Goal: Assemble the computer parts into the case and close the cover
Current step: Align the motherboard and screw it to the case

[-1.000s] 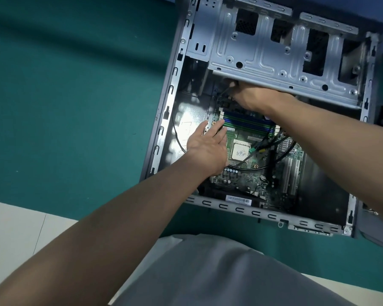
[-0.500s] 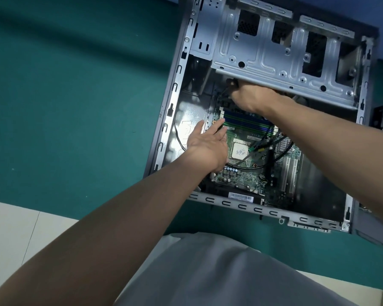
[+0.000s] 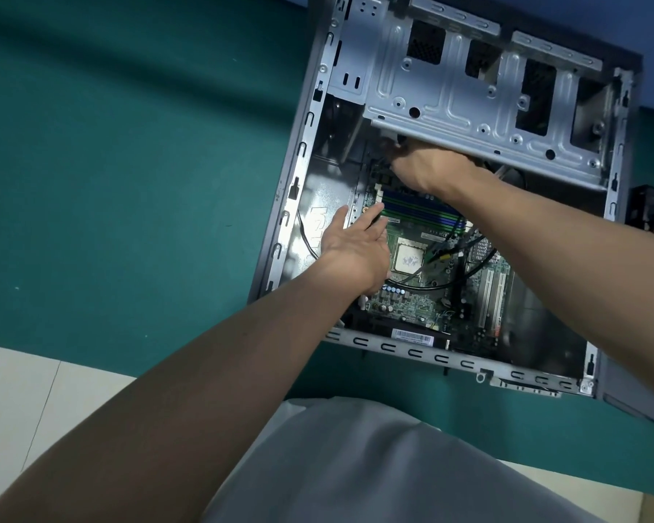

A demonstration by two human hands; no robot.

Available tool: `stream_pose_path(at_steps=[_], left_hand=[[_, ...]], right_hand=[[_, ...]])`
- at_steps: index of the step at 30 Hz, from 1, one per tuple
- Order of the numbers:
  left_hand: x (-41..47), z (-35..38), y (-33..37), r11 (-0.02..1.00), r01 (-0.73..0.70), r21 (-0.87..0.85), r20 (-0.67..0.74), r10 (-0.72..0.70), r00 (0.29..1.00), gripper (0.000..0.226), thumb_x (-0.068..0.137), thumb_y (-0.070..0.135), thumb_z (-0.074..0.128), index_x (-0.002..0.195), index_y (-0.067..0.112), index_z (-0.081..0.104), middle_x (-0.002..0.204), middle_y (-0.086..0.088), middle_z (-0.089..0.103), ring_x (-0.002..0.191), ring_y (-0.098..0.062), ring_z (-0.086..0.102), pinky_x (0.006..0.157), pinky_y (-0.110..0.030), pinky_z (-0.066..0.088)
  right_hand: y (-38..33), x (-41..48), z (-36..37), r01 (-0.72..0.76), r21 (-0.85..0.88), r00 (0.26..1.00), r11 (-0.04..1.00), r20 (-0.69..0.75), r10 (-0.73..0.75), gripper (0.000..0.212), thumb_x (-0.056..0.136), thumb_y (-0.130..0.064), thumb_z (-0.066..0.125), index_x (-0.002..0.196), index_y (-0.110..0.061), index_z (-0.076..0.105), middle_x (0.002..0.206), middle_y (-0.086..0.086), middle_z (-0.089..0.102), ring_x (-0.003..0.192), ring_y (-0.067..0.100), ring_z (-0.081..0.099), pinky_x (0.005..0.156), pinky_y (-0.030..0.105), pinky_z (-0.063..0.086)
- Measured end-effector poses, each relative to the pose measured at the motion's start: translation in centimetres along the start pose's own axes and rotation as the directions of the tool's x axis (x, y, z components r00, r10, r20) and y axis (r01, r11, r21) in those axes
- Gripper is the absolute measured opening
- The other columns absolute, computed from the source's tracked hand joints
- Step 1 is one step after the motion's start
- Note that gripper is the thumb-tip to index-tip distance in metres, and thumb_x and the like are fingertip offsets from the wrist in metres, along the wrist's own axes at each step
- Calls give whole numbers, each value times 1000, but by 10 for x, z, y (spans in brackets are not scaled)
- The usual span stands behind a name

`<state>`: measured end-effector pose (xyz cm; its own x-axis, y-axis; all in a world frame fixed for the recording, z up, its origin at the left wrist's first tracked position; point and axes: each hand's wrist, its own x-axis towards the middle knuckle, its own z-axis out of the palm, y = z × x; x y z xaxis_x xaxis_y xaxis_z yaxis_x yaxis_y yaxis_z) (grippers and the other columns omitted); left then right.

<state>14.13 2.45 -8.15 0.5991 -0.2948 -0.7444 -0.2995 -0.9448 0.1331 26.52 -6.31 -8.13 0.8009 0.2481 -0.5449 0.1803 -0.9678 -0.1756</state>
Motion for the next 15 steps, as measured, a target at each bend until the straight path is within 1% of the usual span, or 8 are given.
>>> stream_pose_path(at_steps=[1,2,5,7,10,12,13,15], left_hand=[[0,0,0,1000,-3,-3,-2,3,1000,66,103,34,41,155,11,7,162,-1,-12,143,-23,-28,117,-57,-5],[0,0,1,1000,-7,-6,-4,7,1000,66,103,33,41,155,11,7,162,-1,-12,143,-23,-28,117,-57,-5],[0,0,1,1000,-10,-15,-9,10,1000,66,103,34,41,155,11,8,162,-1,-12,144,-22,-27,117,-57,-5],[0,-1,0,1000,-11,-17,-10,11,1000,65,103,35,40,155,11,8,162,-1,-12,144,-22,-27,117,-57,-5],[-1,0,-1,1000,-9,-16,-16,8,1000,65,103,36,40,155,12,9,162,-1,-11,144,-22,-26,117,-57,-4],[-1,0,-1,1000,-8,-24,-19,7,1000,64,103,35,41,155,12,11,162,-1,-10,144,-22,-26,118,-57,-4],[-1,0,0,1000,-8,-30,-20,7,1000,64,103,34,41,155,12,11,162,-1,-10,144,-22,-26,118,-57,-4],[0,0,0,999,-9,-37,-20,8,1000,64,103,35,40,155,12,10,162,0,-10,144,-21,-27,118,-57,-4]], right_hand=[[-1,-2,0,-31,-8,999,999,16,32,48,98,-45,27,119,-15,58,124,15,60,106,34,59,98,48,44],[1,-3,1,-40,-9,999,999,8,40,46,98,-42,28,122,-14,56,130,17,56,111,35,56,98,45,42],[8,-7,2,23,6,998,1000,-51,-23,31,98,-22,36,123,-10,50,126,22,55,100,36,55,84,40,41],[10,-7,1,34,21,998,999,-59,-33,31,100,-25,33,123,-10,47,123,23,55,99,36,55,82,41,41],[4,-6,1,22,30,999,999,-38,-21,40,101,-36,25,122,-14,50,124,22,56,100,36,57,90,47,46],[0,-6,2,8,-18,1000,1000,-5,-8,45,99,-44,23,111,-15,55,126,22,57,92,30,55,89,46,47],[1,-4,3,6,-37,1000,999,10,-6,42,98,-42,25,108,-17,57,125,23,57,90,29,54,88,43,46],[4,-2,2,15,-24,1000,1000,4,-15,36,97,-32,31,112,-12,57,122,22,58,92,31,56,87,42,47]])
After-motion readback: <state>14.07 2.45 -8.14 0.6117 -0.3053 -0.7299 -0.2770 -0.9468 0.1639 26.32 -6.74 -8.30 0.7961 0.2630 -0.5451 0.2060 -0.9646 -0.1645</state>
